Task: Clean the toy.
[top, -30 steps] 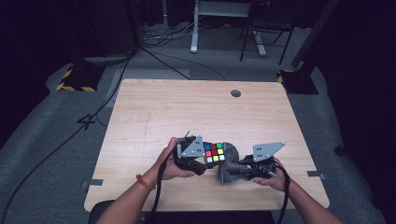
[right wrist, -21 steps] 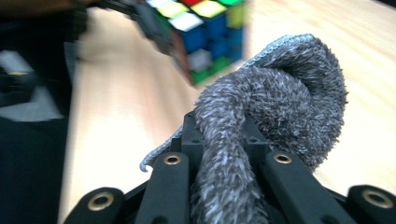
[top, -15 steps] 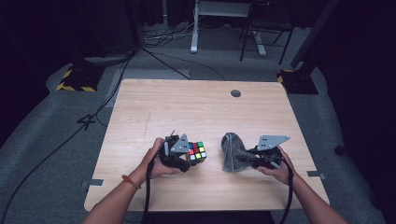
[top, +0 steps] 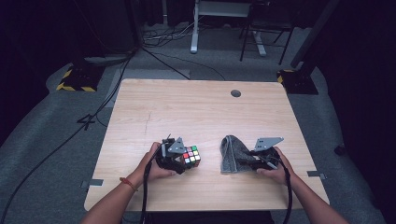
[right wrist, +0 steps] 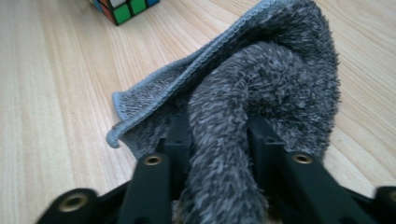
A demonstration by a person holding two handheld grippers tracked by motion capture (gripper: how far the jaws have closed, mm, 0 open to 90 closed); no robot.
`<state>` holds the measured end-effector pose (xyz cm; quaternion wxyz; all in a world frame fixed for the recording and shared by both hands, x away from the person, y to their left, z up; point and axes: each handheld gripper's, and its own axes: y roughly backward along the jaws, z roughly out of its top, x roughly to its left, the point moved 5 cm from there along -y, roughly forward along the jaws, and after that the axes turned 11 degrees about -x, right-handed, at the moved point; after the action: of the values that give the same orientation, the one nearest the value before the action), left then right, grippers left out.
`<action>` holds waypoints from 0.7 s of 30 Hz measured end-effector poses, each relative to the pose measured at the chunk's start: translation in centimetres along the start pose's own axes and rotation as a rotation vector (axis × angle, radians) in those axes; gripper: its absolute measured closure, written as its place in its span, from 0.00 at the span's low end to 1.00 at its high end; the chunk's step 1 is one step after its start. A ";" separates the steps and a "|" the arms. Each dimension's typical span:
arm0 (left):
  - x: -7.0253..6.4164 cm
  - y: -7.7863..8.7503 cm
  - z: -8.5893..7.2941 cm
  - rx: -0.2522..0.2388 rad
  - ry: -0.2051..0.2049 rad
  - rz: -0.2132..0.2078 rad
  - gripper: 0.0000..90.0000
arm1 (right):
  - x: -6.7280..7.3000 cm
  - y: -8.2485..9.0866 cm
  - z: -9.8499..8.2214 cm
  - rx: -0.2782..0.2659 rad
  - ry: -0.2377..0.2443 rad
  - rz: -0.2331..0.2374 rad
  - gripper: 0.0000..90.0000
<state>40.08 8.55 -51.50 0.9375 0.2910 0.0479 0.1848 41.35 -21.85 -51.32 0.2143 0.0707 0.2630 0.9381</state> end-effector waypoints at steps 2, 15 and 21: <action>0.0 0.4 -0.1 -0.004 0.005 0.004 0.31 | -0.1 0.3 0.1 0.005 -0.005 -0.009 0.59; 0.1 4.8 -1.1 0.019 -0.031 0.146 0.18 | -0.1 3.2 0.7 -0.013 0.020 -0.067 0.31; -0.1 6.3 -2.3 0.055 -0.060 0.201 0.18 | -0.4 5.1 -0.2 -0.019 0.018 -0.116 0.30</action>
<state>37.55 14.51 -49.90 0.9068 0.3254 -0.0048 0.2678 39.83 -26.03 -48.80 0.2664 0.0450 0.2597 0.9271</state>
